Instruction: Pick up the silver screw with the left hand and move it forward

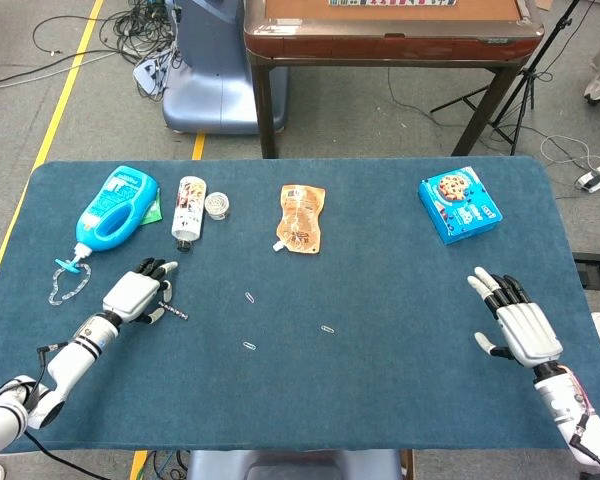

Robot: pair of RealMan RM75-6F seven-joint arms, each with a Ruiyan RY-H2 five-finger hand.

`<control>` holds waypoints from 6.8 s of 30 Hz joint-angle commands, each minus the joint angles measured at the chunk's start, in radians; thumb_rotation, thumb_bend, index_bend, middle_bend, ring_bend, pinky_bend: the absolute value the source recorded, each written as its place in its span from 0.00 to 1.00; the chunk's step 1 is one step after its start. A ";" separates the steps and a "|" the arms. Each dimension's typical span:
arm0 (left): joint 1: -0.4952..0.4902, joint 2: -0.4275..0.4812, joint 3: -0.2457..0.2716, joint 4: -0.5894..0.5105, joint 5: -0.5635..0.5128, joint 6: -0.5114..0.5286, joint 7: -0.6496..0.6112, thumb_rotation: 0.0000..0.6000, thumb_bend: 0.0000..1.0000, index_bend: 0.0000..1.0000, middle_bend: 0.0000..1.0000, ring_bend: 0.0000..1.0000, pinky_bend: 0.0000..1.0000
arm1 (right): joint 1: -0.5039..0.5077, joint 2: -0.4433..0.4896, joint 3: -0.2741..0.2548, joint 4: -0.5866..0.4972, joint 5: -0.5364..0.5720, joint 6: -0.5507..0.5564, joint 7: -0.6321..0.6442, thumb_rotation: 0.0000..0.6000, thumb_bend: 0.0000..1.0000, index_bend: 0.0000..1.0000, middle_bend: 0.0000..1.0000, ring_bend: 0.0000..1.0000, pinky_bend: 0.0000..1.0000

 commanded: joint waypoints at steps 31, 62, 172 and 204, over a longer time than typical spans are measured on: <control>-0.007 -0.039 0.022 0.084 0.014 -0.002 -0.073 1.00 0.37 0.58 0.00 0.00 0.00 | -0.002 -0.004 0.003 0.003 0.009 -0.004 -0.010 1.00 0.30 0.00 0.00 0.00 0.00; 0.026 0.096 -0.045 -0.169 -0.090 0.018 0.163 1.00 0.43 0.69 0.00 0.00 0.00 | 0.000 0.004 0.000 0.001 -0.006 -0.001 0.017 1.00 0.31 0.00 0.00 0.00 0.00; -0.263 0.001 -0.203 -0.522 -0.453 -0.082 0.784 1.00 0.43 0.70 0.00 0.00 0.00 | -0.022 0.117 0.017 -0.007 -0.052 0.103 0.270 1.00 0.31 0.00 0.00 0.00 0.00; -0.216 0.199 -0.202 -0.831 -0.587 0.083 0.967 1.00 0.43 0.19 0.00 0.00 0.00 | -0.016 0.096 0.011 -0.003 -0.058 0.087 0.243 1.00 0.31 0.00 0.00 0.00 0.00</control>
